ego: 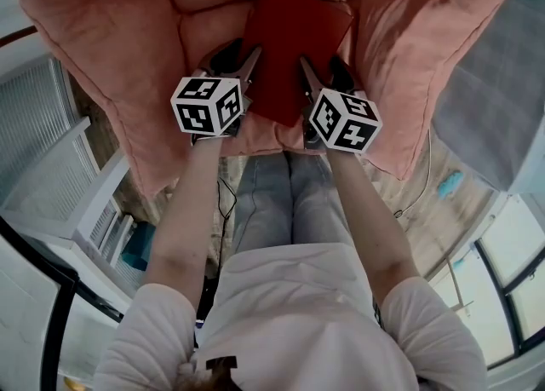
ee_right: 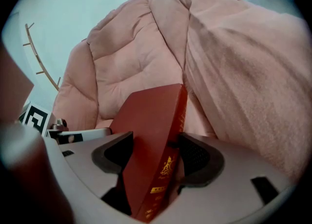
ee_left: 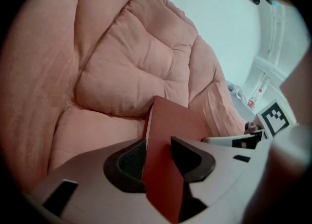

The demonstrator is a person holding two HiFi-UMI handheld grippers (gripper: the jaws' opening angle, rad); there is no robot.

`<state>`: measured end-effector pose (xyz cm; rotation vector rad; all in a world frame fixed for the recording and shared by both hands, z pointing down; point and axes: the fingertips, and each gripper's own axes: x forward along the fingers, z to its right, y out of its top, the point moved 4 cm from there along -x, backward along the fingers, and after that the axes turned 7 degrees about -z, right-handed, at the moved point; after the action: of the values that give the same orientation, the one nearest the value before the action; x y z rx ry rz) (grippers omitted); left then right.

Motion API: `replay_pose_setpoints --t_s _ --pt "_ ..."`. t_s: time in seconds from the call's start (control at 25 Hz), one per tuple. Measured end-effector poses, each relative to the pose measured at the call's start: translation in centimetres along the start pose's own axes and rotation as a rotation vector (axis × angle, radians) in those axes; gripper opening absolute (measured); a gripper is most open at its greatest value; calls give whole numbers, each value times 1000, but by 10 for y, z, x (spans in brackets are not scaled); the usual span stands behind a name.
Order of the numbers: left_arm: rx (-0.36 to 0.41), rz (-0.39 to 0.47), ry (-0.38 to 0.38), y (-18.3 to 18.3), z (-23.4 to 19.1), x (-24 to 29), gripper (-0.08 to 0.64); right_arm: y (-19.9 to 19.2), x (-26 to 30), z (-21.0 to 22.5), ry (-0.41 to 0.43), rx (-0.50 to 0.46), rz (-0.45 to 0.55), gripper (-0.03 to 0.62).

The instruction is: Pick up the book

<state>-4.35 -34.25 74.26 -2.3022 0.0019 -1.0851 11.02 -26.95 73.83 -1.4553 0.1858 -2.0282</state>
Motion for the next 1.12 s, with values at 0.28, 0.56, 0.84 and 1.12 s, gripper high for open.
replay_pose_setpoints --t_s 0.28,0.56,0.84,1.12 --pt "10 37 17 8 19 -22 157 13 -19 -8 18 25 24 306" --pt "-25 105 45 20 41 -50 156 36 -45 -17 60 -53 23 307" --pt "29 152 82 42 64 -82 156 67 -74 -37 91 -123 61 307" --pt "63 218 127 74 92 -127 156 94 -118 -60 125 -134 100 307"
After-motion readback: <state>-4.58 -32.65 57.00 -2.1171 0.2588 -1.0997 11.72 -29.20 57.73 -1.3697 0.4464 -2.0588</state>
